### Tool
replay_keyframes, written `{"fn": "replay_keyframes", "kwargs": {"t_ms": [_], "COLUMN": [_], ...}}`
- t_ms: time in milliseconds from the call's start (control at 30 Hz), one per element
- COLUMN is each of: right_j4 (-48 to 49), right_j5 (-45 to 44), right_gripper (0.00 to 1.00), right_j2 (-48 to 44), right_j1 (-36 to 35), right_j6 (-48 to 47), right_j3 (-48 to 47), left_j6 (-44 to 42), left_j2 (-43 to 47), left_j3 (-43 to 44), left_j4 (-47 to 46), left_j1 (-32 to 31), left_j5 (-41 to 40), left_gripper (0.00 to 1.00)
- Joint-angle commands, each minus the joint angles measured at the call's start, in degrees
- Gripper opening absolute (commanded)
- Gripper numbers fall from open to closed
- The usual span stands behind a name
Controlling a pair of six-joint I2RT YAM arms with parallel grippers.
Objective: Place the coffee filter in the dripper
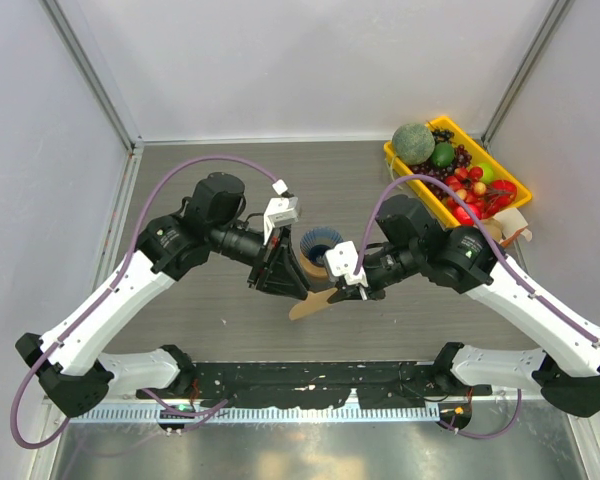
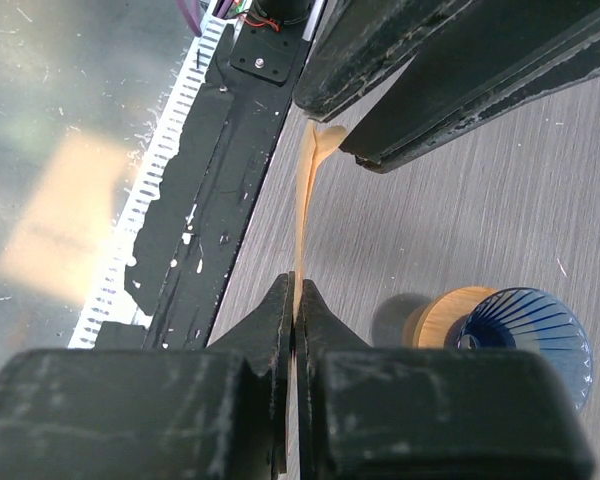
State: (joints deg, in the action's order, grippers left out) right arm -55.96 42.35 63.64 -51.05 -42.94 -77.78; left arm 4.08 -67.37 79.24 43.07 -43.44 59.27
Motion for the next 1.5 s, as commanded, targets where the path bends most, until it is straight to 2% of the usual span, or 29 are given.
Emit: {"fn": "replay_keyframes", "kwargs": {"t_ms": [0,267,600,1167,1467], "right_j4": [2.09,1.91,1.91,4.02,4.9], "right_j5": [0.9,0.9,0.37,-0.95,-2.79], "right_gripper": [0.05,0.05,0.05,0.05,0.05], "right_j2": [-0.09,0.08,0.96,1.31,0.52], "right_j1": [-0.37,-0.72,-1.07,-1.51,-1.42], "right_j6": [0.66,-0.04,-0.39,1.01,2.16], "right_j3": [-0.62,-0.97,-2.9,-2.91,-1.77], "left_j6": [-0.03,0.84,2.25,8.4,12.36], "left_j2": [0.66,0.23,-0.21,-0.04,1.72], "left_j3": [0.3,0.03,-0.93,-5.32,-7.96], "left_j4": [-2.2,-3.17,-3.08,-9.31,-13.27], "left_j1": [-0.24,-0.24,-0.24,0.02,2.13], "left_j5": [1.12,2.52,0.15,0.59,1.55], "left_gripper": [0.26,0.0,0.0,0.0,0.0]}}
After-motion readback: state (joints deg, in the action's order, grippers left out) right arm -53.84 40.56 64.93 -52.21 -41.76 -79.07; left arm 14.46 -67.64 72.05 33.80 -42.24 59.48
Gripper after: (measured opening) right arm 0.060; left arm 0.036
